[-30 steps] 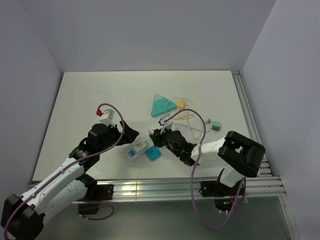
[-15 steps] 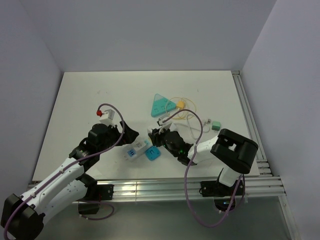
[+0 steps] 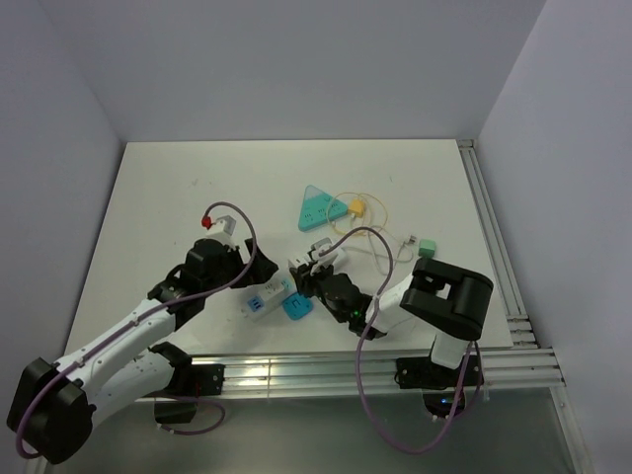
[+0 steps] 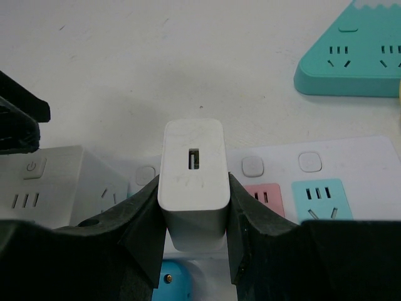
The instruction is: Insert the plug
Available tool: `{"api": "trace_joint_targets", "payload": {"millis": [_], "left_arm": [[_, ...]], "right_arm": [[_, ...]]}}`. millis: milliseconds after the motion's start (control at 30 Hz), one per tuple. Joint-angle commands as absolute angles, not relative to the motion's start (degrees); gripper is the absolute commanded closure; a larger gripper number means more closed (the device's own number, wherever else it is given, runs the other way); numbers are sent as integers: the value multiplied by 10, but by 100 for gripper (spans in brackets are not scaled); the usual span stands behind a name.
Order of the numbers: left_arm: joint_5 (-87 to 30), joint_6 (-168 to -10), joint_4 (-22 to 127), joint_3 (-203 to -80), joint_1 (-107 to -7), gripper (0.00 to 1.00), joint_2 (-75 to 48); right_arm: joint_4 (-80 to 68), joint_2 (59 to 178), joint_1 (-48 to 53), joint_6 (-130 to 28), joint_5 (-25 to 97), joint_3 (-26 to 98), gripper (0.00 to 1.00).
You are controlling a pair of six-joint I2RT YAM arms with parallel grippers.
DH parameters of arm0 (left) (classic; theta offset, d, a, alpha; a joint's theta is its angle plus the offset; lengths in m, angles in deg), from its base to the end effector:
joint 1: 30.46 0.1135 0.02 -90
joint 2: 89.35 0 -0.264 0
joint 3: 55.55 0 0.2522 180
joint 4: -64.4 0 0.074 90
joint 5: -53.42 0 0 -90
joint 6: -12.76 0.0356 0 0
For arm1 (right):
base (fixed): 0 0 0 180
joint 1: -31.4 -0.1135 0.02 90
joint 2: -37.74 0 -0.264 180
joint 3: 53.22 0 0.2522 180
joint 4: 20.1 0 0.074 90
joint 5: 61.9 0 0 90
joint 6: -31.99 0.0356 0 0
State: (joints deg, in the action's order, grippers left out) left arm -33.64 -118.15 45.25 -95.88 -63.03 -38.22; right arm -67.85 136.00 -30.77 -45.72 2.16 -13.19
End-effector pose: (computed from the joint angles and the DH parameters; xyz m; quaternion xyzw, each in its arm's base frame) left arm 0.1650 -0.1076 0.2171 -0.0501 0.8642 -0.3170 0.3876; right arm 0.1515 0.2536 0.1411 -0.1857 0.7398 0.2397 0.6006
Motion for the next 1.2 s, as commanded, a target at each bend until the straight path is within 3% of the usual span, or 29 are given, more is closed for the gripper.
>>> {"api": "trace_joint_targets", "payload": {"millis": [0, 767, 1167], "left_arm": [[-326, -1162, 484, -1003, -629, 0, -368], [-216, -1106, 559, -1061, -583, 0, -205], [-201, -1101, 592, -1053, -583, 1, -178]], "right_arm": [[-707, 1385, -318, -454, -12, -151, 100], [-703, 1480, -379, -454, -142, -135, 100], [-588, 1479, -401, -452, -185, -90, 100]]}}
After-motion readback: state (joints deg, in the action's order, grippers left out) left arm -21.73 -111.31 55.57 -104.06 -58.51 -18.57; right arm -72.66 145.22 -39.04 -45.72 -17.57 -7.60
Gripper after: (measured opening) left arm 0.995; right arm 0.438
